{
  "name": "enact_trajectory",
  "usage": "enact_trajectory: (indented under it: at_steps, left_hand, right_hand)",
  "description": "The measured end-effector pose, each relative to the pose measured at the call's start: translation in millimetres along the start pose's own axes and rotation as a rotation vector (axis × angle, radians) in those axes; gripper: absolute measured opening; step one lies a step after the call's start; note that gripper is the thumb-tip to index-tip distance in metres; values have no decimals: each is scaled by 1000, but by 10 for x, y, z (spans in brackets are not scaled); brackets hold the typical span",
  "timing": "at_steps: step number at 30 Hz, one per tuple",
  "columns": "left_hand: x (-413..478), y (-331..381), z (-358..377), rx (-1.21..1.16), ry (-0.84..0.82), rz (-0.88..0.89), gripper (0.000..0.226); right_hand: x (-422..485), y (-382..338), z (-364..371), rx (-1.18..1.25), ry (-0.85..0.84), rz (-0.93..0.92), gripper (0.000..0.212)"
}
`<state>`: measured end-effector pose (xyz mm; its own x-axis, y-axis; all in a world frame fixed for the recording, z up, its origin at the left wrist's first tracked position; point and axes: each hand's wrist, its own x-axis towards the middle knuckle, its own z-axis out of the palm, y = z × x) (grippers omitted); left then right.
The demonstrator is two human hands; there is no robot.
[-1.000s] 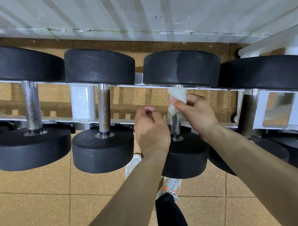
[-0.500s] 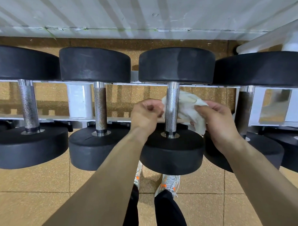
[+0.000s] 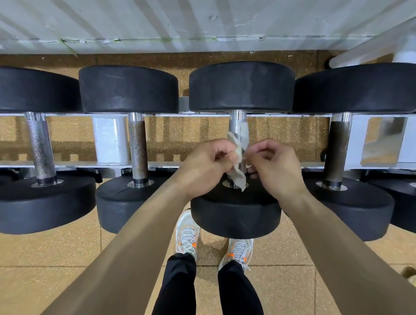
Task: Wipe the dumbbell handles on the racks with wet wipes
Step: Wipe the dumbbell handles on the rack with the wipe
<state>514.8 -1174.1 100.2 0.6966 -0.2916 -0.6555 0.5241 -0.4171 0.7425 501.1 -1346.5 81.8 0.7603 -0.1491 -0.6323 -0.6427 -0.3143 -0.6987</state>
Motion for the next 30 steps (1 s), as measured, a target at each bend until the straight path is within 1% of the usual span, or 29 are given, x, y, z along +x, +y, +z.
enact_trajectory:
  at_steps: [1,3,4,5,6,7,8,9,10,13,14,16,17,18,21,22,23,24,25,26,27,28,30]
  left_hand:
    - [18,18,26,-8,50,1,20]
    - [98,9,72,10,232,-37,19]
    - [142,-9,91,31,329,-80,17]
    - [167,-25,106,58,405,-128,14]
    - [180,-42,115,85,449,-162,12]
    - [190,-73,120,105,455,-166,14]
    - [185,-99,123,119,429,-156,19]
    - [170,-118,124,123,395,-141,22]
    - [141,-122,120,111,366,-126,22]
    - [68,-166,76,1,347,-73,19]
    - [50,-177,49,-28,342,-67,19]
    - [21,-195,3,-67,294,-63,19]
    - [12,-195,-15,-73,276,-60,19]
    - [5,-185,-21,-68,263,-53,18]
    - [3,-134,35,-47,245,-20,13]
    - [3,-119,78,-37,243,-10,13]
    - [-3,-106,128,-34,249,-6,14]
    - [-15,-84,177,-31,264,0,15]
    - [-28,-74,225,-27,290,4,17]
    - [-50,-75,262,-35,315,1,19]
    - [-75,-98,284,-66,333,-10,19]
    - [-115,-124,299,-110,342,-27,19]
    - [-192,-190,304,-210,348,-42,20]
  right_hand:
    - [2,4,-24,11,6,17,12]
    - [-14,-37,-66,110,-48,40,15]
    - [-32,-65,-82,196,-133,37,17]
    - [-65,-104,-90,287,-253,26,18]
    - [-104,-145,-90,366,-382,21,19]
    - [-142,-177,-84,401,-492,26,19]
    - [-165,-196,-73,377,-555,30,18]
    - [-172,-202,-56,320,-567,28,17]
    - [-173,-204,-41,267,-545,26,16]
    - [-148,-189,8,134,-438,9,11]
    - [-141,-185,20,46,-425,-21,9]
    - [-130,-161,25,-159,-448,-97,14]
    - [-141,-144,23,-211,-443,-128,16]
    - [-142,-118,9,-210,-390,-149,17]
    - [-83,-45,-107,49,-27,-131,16]
    - [-25,-20,-150,136,13,-93,15]
    - [25,-8,-172,222,-32,-40,21]
    - [82,1,-172,331,-131,30,26]
    - [144,3,-157,448,-243,111,25]
    - [204,-7,-131,529,-345,179,16]
    - [268,-21,-95,556,-410,227,13]
    - [323,-36,-62,544,-435,266,24]
    - [420,-57,6,457,-415,311,62]
